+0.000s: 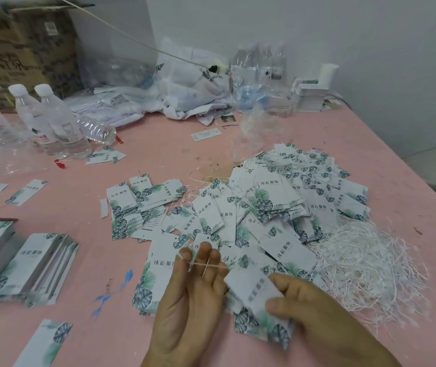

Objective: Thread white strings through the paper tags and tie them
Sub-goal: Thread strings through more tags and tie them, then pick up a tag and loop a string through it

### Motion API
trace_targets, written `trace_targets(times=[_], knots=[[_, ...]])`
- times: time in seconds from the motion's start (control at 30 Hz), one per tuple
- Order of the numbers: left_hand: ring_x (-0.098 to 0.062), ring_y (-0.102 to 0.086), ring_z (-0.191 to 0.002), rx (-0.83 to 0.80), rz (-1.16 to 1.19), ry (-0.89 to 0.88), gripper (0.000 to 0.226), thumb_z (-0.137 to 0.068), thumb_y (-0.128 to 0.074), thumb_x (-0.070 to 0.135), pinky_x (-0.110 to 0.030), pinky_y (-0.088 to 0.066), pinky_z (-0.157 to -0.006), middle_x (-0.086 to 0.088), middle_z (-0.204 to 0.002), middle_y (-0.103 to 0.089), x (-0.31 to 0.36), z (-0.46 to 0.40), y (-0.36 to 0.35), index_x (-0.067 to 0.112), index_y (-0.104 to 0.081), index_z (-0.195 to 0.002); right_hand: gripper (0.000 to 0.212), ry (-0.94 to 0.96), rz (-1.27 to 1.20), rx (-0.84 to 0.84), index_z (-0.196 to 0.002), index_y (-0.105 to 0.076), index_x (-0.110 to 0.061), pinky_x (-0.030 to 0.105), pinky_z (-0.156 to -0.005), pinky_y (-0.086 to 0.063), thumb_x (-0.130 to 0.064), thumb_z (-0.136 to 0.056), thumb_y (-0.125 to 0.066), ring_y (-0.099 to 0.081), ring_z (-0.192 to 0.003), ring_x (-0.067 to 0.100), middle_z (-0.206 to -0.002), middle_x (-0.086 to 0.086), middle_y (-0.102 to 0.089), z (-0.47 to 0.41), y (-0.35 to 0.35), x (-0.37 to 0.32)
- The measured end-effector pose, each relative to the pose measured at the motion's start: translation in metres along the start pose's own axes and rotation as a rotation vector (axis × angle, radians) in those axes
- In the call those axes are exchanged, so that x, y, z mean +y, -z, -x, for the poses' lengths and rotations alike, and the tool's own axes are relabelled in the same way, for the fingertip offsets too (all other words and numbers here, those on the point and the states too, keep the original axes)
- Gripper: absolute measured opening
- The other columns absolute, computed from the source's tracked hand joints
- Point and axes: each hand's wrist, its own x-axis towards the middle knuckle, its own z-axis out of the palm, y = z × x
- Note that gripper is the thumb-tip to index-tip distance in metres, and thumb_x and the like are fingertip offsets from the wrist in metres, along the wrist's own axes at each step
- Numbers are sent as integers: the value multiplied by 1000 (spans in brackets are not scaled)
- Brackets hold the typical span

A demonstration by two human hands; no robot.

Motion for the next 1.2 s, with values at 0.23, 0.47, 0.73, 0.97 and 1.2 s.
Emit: trace_targets(times=[0.23, 0.47, 0.73, 0.97, 1.2], knots=[[-15, -62, -69, 190, -948, -277, 16, -68, -83, 24, -23, -52, -64, -8, -75, -69, -26, 8, 2, 17, -74, -79, 42, 159, -301, 88, -117, -67, -9, 41, -82, -56, -11, -75, -74, -65, -106, 38, -119, 28, -64, -11, -6, 3], [-1, -63, -86, 118, -1497, -500, 43, -82, -74, -6, -6, -46, -71, 12, -95, -67, -31, 13, -2, 35, -70, -96, 21, 210, 62, 420, -99, -72, -30, 43, -72, -57, -16, -88, -60, -71, -82, 27, -96, 11, -75, -11, -6, -21], [-11, -37, -136, -103, -2079, -500, 53, -81, -61, 46, -31, -26, -112, 9, -141, -52, -34, 6, 12, 21, -65, -128, 38, 237, 809, 814, -126, -55, -3, 40, -72, -55, -23, -95, -56, -68, -87, 21, -109, 12, -67, -76, 54, -124], [-13, 20, -149, 1, -2454, -206, 82, -75, -20, 80, -32, 28, -110, 13, -164, 7, -35, -3, 20, 50, -13, -151, 30, 475, 1062, 719, -120, -53, -42, 12, -88, -44, -24, -95, -54, -52, -106, -7, -120, -27, -50, -41, 12, -62], [-23, -32, -146, 49, -2391, -155, 70, -79, -28, 60, -40, -14, -117, 0, -155, -39, -31, 12, 7, 35, -52, -140, 45, 278, 1368, 500, -149, -33, -29, 17, -116, -7, -33, -104, -33, -11, -145, 7, -159, -9, -17, -36, -18, 25]])
